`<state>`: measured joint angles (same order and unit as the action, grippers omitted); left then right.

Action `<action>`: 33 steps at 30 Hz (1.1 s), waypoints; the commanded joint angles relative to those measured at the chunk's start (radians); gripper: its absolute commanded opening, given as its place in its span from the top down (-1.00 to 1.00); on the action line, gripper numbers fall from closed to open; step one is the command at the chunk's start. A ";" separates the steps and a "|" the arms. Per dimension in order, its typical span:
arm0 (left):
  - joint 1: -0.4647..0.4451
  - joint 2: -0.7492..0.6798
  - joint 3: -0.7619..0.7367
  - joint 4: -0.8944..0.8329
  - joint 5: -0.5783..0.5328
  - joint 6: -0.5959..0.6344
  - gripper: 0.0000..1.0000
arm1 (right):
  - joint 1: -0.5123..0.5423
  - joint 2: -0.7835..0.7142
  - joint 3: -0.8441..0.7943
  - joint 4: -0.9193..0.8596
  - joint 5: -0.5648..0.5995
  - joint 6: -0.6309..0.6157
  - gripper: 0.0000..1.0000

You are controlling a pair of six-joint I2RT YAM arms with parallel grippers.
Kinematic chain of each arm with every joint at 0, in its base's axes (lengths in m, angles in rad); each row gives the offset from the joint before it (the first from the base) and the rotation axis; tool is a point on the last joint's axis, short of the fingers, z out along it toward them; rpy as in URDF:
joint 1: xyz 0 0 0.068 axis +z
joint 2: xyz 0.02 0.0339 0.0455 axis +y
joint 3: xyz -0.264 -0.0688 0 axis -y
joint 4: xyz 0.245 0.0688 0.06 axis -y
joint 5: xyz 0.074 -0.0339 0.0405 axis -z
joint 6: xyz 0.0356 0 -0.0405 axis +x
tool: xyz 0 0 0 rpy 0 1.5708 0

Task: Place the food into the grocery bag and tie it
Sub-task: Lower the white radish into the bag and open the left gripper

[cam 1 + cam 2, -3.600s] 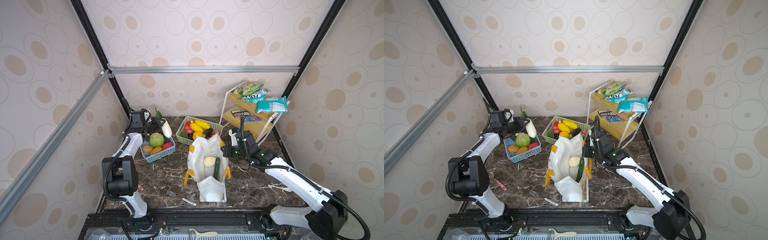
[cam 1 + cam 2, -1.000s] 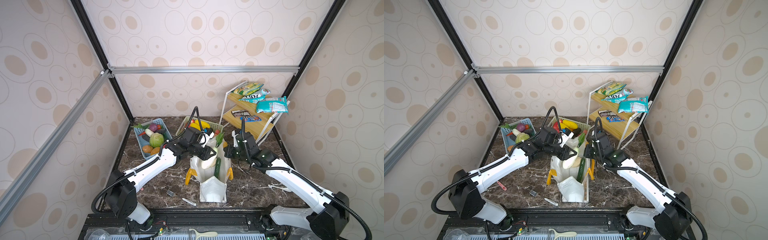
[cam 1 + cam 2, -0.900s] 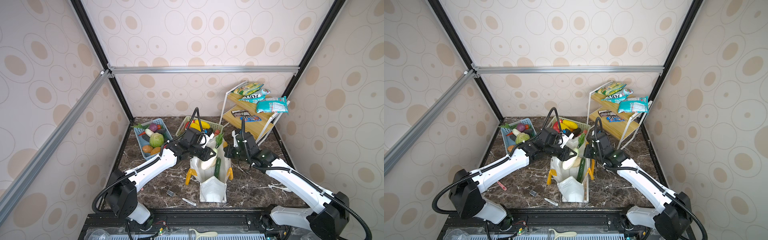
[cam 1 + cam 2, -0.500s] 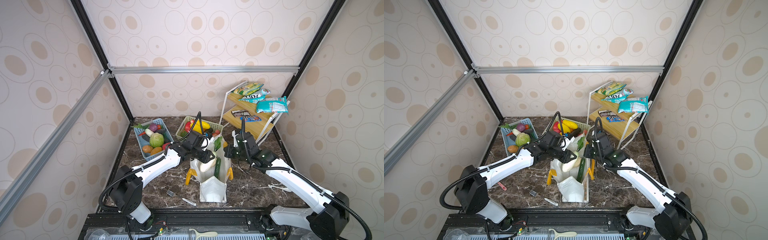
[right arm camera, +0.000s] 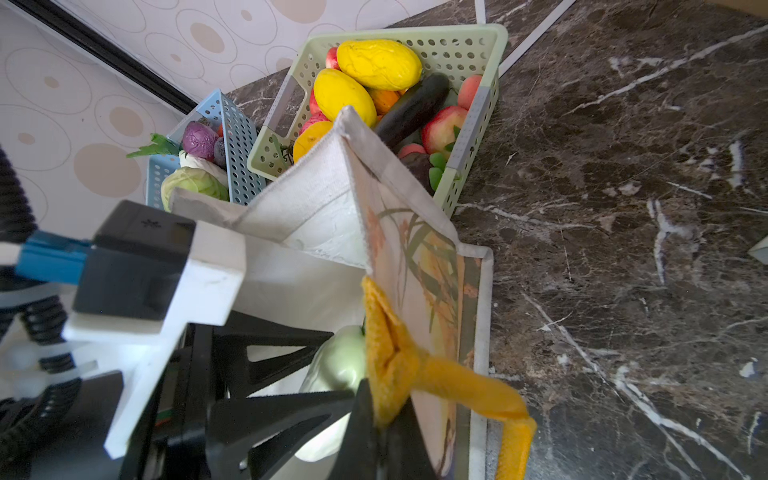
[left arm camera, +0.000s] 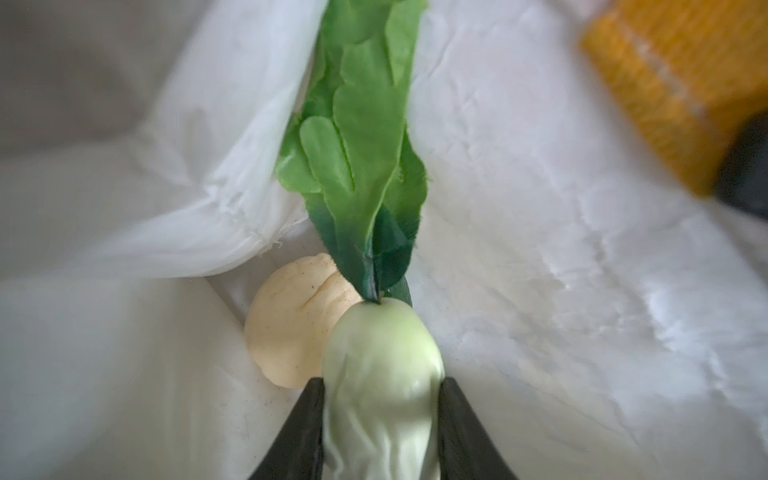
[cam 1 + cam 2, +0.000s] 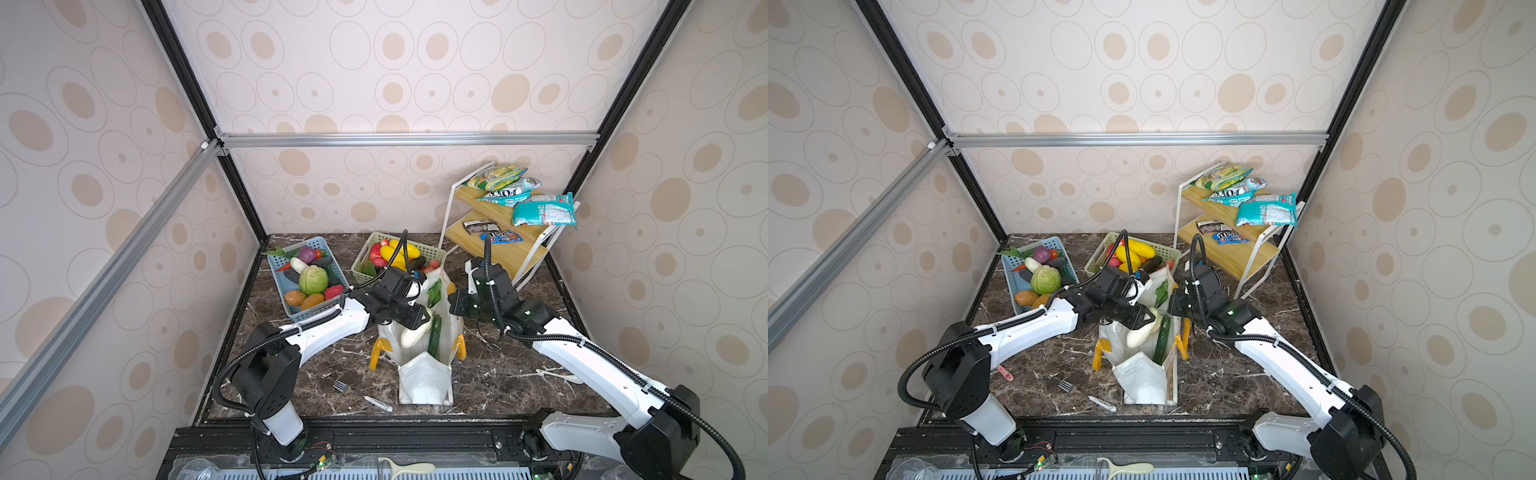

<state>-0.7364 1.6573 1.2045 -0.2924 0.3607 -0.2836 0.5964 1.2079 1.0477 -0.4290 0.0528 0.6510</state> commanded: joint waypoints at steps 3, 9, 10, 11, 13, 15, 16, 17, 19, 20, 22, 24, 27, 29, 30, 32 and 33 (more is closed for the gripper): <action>-0.017 0.019 0.024 -0.005 -0.054 -0.010 0.21 | 0.009 -0.031 -0.001 0.027 0.026 0.013 1.00; -0.017 0.002 0.042 -0.013 -0.060 -0.025 -0.09 | 0.009 -0.035 -0.008 0.027 0.030 0.013 1.00; -0.017 -0.002 0.048 -0.015 -0.060 -0.028 -0.13 | 0.009 -0.035 -0.009 0.028 0.030 0.013 1.00; -0.018 -0.006 0.055 -0.019 -0.061 -0.032 -0.16 | 0.009 -0.037 -0.011 0.028 0.030 0.013 1.00; -0.017 -0.016 0.067 -0.024 -0.065 -0.039 -0.21 | 0.009 -0.039 -0.011 0.029 0.030 0.014 1.00; -0.018 -0.030 0.081 -0.031 -0.073 -0.046 -0.23 | 0.008 -0.043 -0.015 0.028 0.033 0.016 1.00; -0.018 -0.038 0.089 -0.034 -0.078 -0.052 -0.23 | 0.009 -0.045 -0.016 0.028 0.034 0.015 1.00; -0.017 -0.047 0.096 -0.036 -0.081 -0.056 -0.23 | 0.009 -0.045 -0.017 0.028 0.036 0.015 1.00; -0.015 -0.061 0.117 -0.043 -0.091 -0.063 -0.23 | 0.008 -0.048 -0.021 0.028 0.038 0.015 1.00; -0.016 -0.069 0.130 -0.049 -0.099 -0.068 -0.23 | 0.009 -0.048 -0.022 0.029 0.037 0.015 1.00; -0.015 -0.078 0.157 -0.064 -0.141 -0.085 -0.22 | 0.009 -0.048 -0.023 0.032 0.038 0.016 1.00; -0.007 -0.082 0.186 -0.095 -0.214 -0.107 -0.22 | 0.009 -0.047 -0.026 0.033 0.038 0.016 1.00; 0.015 -0.088 0.215 -0.124 -0.284 -0.121 -0.21 | 0.009 -0.048 -0.029 0.036 0.038 0.016 1.00; 0.040 -0.101 0.226 -0.131 -0.292 -0.127 -0.21 | 0.009 -0.047 -0.029 0.036 0.039 0.014 1.00; 0.054 -0.107 0.232 -0.135 -0.293 -0.129 -0.21 | 0.008 -0.046 -0.029 0.035 0.040 0.013 1.00; 0.092 -0.126 0.247 -0.147 -0.292 -0.132 -0.22 | 0.008 -0.046 -0.031 0.031 0.044 0.011 1.00; 0.109 -0.137 0.250 -0.148 -0.289 -0.131 -0.21 | 0.008 -0.047 -0.033 0.032 0.045 0.011 1.00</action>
<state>-0.6750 1.5623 1.4033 -0.3923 0.1123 -0.3958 0.5964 1.1851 1.0203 -0.4255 0.0658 0.6506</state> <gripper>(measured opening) 0.607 0.053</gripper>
